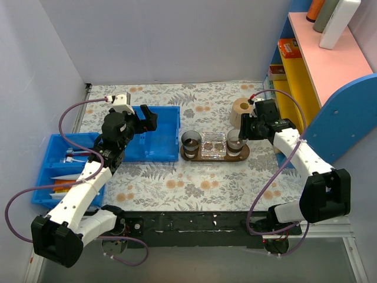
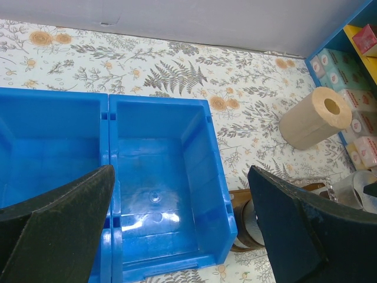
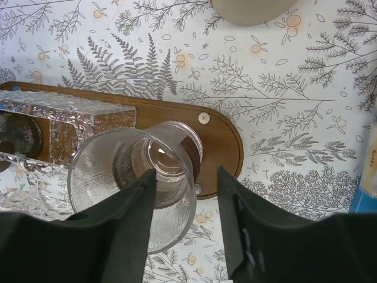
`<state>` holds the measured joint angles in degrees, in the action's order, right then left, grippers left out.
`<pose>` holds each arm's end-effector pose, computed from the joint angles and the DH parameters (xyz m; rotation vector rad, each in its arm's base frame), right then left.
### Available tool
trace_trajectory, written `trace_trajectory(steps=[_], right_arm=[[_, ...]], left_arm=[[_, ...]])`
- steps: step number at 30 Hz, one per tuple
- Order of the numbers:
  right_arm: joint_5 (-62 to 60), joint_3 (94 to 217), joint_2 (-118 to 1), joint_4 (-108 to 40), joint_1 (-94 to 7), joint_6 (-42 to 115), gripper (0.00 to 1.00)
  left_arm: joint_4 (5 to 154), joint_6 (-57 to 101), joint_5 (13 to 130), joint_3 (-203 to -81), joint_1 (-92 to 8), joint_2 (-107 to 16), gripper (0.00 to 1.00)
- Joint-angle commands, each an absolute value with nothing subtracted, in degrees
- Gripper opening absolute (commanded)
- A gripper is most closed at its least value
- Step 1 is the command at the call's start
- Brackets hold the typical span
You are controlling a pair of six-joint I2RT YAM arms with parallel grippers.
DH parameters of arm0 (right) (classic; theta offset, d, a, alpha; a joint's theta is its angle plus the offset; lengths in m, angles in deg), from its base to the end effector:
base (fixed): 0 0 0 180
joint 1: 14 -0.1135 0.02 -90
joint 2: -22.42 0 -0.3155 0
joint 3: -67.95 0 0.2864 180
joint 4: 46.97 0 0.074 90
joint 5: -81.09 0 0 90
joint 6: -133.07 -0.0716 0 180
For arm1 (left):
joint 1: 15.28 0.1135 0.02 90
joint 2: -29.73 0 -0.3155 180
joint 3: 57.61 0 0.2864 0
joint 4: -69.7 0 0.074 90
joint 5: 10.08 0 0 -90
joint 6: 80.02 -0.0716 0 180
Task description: Prepare toiletry sets of a toothbrush and toothpaste on the tray
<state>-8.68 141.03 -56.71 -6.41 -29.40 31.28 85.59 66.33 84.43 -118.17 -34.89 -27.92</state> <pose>0.3329 0.0920 0.2873 -0.0774 2.3953 0.2288 0.2646 -0.0883 0.3619 -0.6495 1.7687 -0.8637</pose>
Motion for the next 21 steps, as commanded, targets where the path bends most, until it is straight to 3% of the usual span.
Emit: trace_trajectory(steps=[1,16,21], right_arm=[[-6.98,143.5,-56.15,-7.9,-29.38,31.64,0.58],[-7.67,145.96,-52.29,-7.72,-29.21,30.85,0.76],[-8.12,147.71,-50.44,-5.44,-28.94,32.25,0.77]], left_arm=[[84.52,65.7,84.14,-117.96,-34.88,-27.58,0.98],[84.87,66.31,86.69,-117.43,-34.88,-26.35,0.98],[86.53,66.4,89.41,-118.13,-34.88,-26.35,0.98]])
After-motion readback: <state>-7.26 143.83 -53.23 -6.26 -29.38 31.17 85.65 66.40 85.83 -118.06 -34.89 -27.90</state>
